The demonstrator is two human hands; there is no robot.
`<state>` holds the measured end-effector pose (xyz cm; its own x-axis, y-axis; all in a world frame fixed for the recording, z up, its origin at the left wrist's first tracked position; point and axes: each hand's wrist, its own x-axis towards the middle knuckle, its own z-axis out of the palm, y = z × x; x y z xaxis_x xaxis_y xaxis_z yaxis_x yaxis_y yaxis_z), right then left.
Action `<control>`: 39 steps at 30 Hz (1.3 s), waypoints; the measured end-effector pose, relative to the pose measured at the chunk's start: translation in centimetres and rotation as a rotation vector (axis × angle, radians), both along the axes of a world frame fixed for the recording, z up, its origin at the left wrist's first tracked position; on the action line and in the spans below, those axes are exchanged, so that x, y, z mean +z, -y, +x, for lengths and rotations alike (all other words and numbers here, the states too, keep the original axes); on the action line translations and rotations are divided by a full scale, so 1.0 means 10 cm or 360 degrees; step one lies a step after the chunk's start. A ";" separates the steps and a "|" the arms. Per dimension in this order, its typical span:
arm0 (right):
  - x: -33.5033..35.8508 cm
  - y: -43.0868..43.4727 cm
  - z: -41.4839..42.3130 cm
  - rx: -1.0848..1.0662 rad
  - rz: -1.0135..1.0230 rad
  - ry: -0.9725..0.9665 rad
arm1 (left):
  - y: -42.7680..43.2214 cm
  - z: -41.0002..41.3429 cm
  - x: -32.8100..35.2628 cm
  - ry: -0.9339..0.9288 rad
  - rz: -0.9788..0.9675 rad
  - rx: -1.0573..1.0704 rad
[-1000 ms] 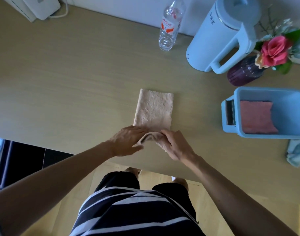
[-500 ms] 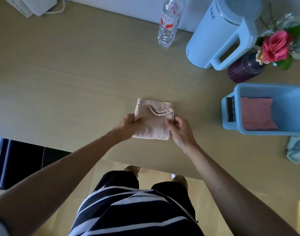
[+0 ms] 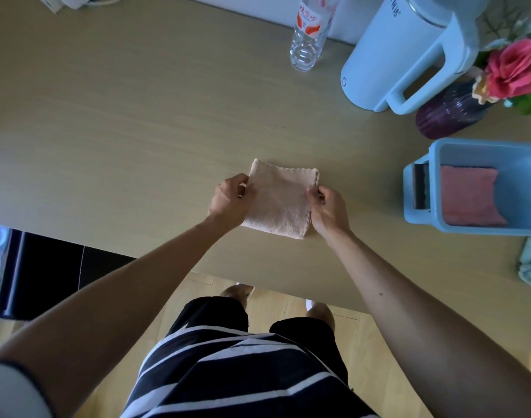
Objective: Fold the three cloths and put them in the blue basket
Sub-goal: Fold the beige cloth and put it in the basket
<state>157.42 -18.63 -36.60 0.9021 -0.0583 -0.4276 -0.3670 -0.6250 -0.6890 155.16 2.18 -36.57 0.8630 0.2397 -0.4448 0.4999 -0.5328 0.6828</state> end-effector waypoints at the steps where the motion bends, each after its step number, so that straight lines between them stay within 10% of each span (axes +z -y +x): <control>1: -0.02 -0.01 0.01 0.0002 -0.0005 0.0006 | 0.00 0.00 -0.01 0.0010 0.0002 0.0015; 11: -0.15 -0.08 0.09 -0.0164 -0.0211 0.0018 | 0.05 0.00 -0.06 0.0309 0.0345 0.0001; 16: -0.04 -0.16 -0.12 0.0236 -0.0694 0.0657 | 0.08 -0.05 -0.07 0.1025 0.0663 -0.0871; 27: -0.39 -0.11 -0.45 0.0993 -0.1028 0.0357 | -0.07 0.08 -0.53 0.0652 0.0853 -0.1580; 39: -0.13 -0.16 -0.60 0.0637 -0.0881 0.0182 | 0.32 0.39 -0.13 0.0557 0.1011 -0.1409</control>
